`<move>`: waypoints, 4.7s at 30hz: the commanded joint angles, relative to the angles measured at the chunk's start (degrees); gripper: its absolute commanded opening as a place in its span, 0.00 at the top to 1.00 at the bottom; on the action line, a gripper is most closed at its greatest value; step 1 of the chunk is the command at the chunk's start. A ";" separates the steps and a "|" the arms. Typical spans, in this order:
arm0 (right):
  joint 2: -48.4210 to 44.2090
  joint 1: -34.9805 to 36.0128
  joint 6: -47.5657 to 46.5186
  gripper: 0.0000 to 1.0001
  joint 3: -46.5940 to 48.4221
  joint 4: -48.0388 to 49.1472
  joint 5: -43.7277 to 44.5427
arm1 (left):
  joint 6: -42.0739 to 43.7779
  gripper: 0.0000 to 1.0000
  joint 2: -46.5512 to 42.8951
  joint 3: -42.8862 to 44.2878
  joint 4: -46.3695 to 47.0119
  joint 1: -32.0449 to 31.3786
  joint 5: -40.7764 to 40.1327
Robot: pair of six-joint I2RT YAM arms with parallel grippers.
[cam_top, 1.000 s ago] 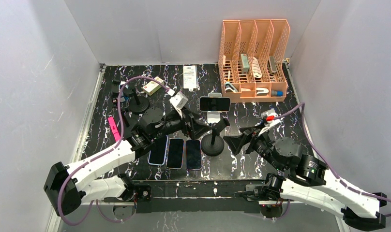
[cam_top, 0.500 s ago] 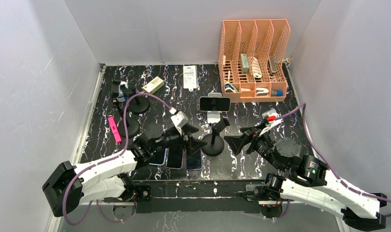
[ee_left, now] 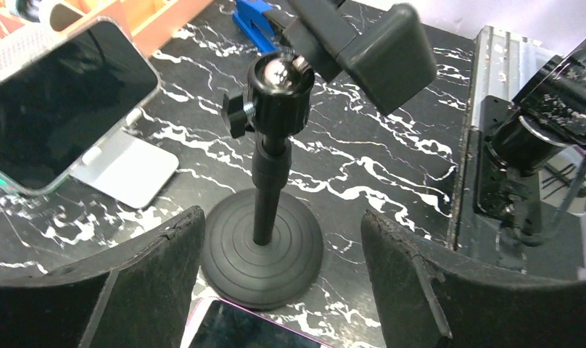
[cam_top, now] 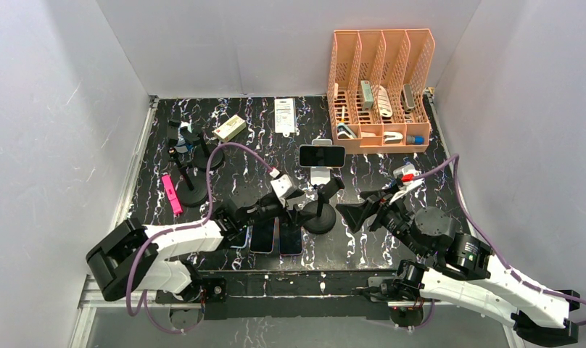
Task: Remove the phone from the phone stand
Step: Pick up the phone stand at the center of the board, then place the phone stand at the center of the board.
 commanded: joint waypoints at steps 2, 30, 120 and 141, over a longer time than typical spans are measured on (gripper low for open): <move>-0.99 0.05 0.21 0.05 2.55 0.48 -0.02 | 8.65 0.23 -0.02 2.72 7.12 -1.30 -1.62; 1.06 0.05 0.19 0.05 3.62 0.40 -0.70 | 21.07 0.24 7.72 9.90 7.71 -2.62 2.14; 1.80 0.05 -1.54 0.05 6.91 0.86 -2.48 | 24.00 1.00 -8.62 5.44 6.97 7.61 -31.18; 1.95 0.05 -1.69 0.04 5.37 0.87 -2.17 | 21.52 1.00 11.64 15.45 18.62 19.06 -31.37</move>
